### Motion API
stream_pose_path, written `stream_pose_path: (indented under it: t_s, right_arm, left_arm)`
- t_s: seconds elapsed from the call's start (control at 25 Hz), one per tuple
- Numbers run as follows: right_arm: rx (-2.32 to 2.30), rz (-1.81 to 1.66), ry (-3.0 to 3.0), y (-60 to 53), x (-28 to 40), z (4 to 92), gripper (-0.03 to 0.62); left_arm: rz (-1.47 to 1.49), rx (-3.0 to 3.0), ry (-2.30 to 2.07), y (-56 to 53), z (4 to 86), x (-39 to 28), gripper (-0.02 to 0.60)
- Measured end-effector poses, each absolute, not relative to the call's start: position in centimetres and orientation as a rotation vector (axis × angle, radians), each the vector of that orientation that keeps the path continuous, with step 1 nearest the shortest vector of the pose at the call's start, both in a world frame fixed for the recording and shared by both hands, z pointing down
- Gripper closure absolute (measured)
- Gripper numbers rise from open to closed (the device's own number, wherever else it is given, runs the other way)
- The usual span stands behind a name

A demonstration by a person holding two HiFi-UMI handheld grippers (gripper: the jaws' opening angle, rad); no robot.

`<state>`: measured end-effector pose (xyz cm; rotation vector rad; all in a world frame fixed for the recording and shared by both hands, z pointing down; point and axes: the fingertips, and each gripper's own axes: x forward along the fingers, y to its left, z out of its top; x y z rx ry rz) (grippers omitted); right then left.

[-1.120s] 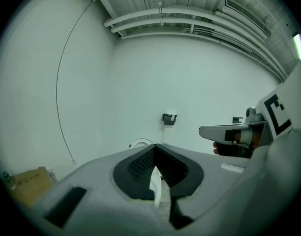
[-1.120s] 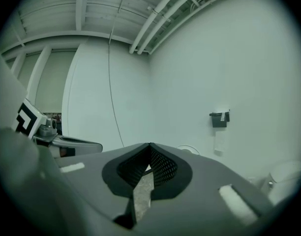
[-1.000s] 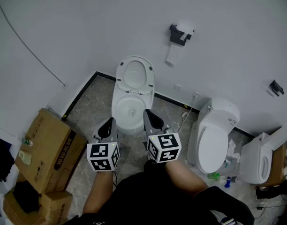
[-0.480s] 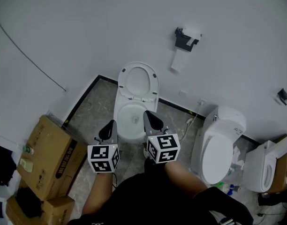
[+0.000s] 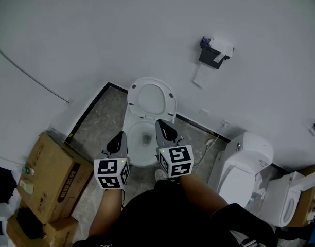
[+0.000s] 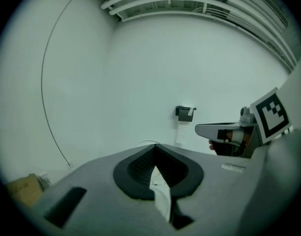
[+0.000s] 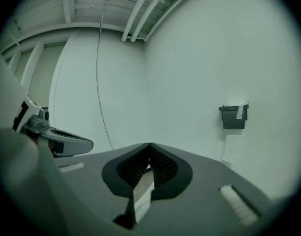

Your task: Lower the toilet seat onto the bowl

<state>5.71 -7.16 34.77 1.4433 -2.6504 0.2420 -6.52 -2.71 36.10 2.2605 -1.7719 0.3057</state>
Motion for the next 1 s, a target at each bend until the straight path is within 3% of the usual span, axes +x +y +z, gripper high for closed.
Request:
stream_pose_path:
  t_s: [0.44,1.0]
  right_arm:
    - [1.292,0.128,-2.534,-21.6,8.0,39.1,0.556]
    - [1.018,-0.092,-2.211,-36.5,8.3,51.2,0.504]
  left_arm:
    - [0.346,2.178,-1.808,-13.3,37.6,-4.9,0.574]
    - [0.416,2.045,-1.789,-15.8,41.8,-6.7,0.574]
